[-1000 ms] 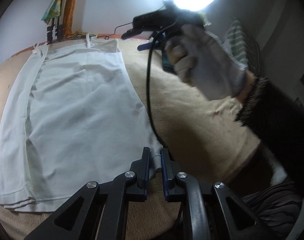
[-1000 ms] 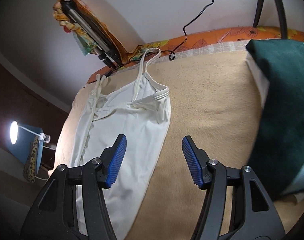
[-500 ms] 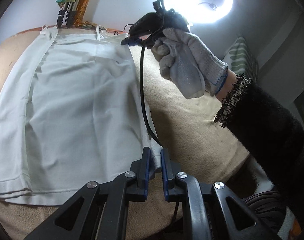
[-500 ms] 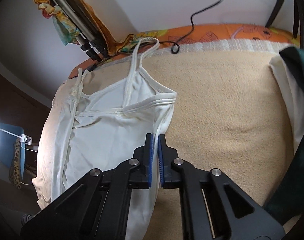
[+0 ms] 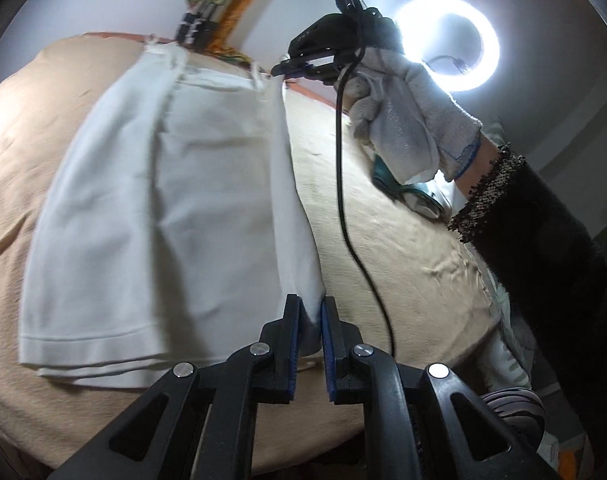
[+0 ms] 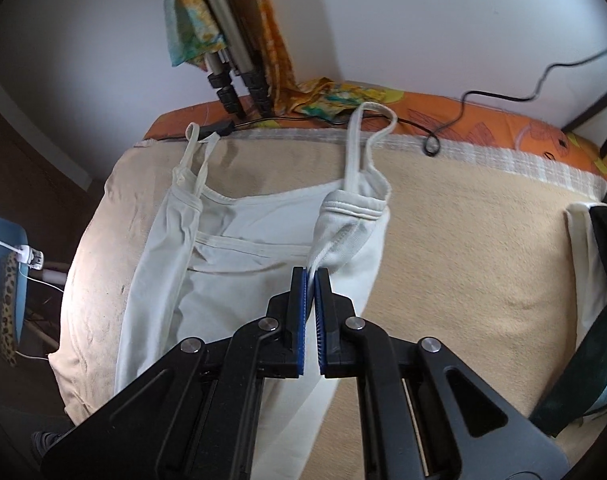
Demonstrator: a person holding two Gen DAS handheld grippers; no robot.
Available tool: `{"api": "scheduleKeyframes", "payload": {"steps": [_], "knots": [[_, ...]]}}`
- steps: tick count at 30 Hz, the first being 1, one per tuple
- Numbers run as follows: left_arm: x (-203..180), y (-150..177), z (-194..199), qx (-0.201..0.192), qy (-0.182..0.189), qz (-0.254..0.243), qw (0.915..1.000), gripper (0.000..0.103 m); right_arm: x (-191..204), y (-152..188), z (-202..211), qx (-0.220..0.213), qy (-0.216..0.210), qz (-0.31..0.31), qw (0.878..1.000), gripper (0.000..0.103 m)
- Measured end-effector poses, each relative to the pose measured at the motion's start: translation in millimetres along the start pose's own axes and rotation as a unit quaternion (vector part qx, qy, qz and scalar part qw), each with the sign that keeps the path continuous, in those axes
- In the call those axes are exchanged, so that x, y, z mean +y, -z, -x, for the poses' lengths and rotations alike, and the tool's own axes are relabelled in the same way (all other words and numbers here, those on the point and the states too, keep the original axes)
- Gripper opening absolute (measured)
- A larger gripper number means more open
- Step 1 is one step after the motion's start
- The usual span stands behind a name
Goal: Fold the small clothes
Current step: 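Grasp the other side edge with the left tool while the right tool grasps near the straps, fold inward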
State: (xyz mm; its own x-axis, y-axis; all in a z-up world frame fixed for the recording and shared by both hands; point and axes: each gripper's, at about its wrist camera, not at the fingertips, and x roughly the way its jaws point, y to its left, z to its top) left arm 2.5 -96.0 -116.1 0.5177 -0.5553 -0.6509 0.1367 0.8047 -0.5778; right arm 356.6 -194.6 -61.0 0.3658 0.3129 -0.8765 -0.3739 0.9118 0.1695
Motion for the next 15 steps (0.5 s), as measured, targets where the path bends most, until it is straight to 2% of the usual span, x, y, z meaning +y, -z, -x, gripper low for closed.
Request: {"api": "scheduleKeyframes", "payload": {"steps": [7, 15], "knots": [[29, 4, 1, 0.006, -0.012, 0.024, 0.9996, 0.008, 36, -6, -40, 0.026, 0.026, 0.029, 0.999, 0.005], [43, 5, 1, 0.01, -0.021, 0.032, 0.9992, 0.008, 48, -6, -66, 0.041, 0.038, 0.032, 0.998, 0.005]]}}
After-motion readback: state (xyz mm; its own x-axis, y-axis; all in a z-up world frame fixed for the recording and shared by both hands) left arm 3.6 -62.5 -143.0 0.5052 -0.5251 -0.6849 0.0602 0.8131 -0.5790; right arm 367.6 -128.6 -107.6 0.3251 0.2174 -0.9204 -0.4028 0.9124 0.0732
